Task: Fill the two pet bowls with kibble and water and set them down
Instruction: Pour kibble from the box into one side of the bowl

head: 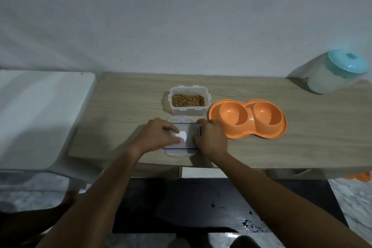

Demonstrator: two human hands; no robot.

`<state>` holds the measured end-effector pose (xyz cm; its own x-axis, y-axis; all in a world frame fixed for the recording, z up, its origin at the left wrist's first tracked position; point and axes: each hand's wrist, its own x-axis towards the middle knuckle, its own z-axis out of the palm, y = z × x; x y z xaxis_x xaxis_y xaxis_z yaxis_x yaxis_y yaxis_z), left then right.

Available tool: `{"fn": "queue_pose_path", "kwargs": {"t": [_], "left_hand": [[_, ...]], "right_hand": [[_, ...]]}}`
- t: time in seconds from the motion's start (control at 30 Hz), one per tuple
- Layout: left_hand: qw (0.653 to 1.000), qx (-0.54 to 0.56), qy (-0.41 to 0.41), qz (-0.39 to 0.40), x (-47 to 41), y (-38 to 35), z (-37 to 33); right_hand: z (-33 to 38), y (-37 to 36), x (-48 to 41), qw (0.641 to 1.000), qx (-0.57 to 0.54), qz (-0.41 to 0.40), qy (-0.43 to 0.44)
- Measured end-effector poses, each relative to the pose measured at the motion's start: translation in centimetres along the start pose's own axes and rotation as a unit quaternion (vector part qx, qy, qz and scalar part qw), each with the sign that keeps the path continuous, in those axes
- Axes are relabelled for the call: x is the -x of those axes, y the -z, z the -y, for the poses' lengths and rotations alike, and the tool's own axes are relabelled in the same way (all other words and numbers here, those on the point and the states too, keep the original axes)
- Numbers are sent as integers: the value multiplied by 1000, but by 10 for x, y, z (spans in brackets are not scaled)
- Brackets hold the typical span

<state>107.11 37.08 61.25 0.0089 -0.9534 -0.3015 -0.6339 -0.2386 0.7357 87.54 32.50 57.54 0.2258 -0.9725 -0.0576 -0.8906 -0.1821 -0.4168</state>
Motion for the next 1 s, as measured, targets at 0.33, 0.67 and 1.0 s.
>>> {"fn": "queue_pose_path", "kwargs": {"t": [0.33, 0.67, 1.0], "left_hand": [[951, 181, 194, -159, -74, 4, -37], [935, 280, 136, -171, -56, 1, -80], [948, 294, 40, -117, -36, -33, -127]], "right_hand": [[-3, 13, 2, 997, 7, -75, -10], [-36, 88, -24, 905, -390, -30, -165], [-73, 141, -6, 731, -652, 55, -192]]}}
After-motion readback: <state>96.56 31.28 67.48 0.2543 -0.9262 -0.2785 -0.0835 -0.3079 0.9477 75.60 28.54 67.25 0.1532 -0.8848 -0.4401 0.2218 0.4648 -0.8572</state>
